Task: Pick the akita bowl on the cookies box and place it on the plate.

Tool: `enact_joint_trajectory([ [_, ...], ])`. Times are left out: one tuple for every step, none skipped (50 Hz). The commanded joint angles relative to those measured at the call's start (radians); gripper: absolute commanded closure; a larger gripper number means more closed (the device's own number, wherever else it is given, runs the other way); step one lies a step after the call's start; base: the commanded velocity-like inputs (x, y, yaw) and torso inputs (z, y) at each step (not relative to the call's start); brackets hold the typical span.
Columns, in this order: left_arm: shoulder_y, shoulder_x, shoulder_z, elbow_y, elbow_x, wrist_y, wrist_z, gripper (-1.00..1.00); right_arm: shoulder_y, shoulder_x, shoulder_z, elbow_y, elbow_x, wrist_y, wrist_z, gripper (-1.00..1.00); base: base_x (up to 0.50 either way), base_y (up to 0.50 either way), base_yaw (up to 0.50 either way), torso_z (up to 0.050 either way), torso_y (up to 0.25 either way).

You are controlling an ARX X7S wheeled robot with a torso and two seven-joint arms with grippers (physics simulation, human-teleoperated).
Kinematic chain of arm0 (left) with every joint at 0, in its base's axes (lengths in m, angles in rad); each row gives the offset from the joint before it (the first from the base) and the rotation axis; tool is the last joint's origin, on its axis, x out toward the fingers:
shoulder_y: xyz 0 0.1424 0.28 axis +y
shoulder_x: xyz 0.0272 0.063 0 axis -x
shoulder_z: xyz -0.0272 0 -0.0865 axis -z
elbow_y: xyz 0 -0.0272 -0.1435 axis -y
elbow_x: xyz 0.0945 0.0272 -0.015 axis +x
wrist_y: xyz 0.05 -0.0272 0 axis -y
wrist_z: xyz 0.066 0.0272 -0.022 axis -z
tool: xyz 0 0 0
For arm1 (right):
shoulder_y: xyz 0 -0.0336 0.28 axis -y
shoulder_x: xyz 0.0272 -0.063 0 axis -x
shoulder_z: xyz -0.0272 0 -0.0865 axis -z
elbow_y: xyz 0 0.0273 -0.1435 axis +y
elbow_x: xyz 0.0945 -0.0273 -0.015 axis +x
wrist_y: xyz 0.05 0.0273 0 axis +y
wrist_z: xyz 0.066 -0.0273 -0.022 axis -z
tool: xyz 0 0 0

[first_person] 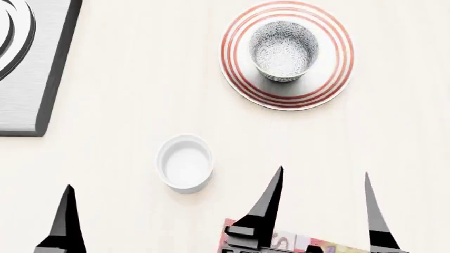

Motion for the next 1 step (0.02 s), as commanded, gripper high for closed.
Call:
enact_joint_trajectory([
  [-0.002,0.020,-0.007,-0.043,0.011,0.001,0.056,-1.00,-0.167,-0.030,0.117,0.062,-0.107,-0.056,-0.031,-1.00,0.00,0.00,0.00,0.000,0.000],
])
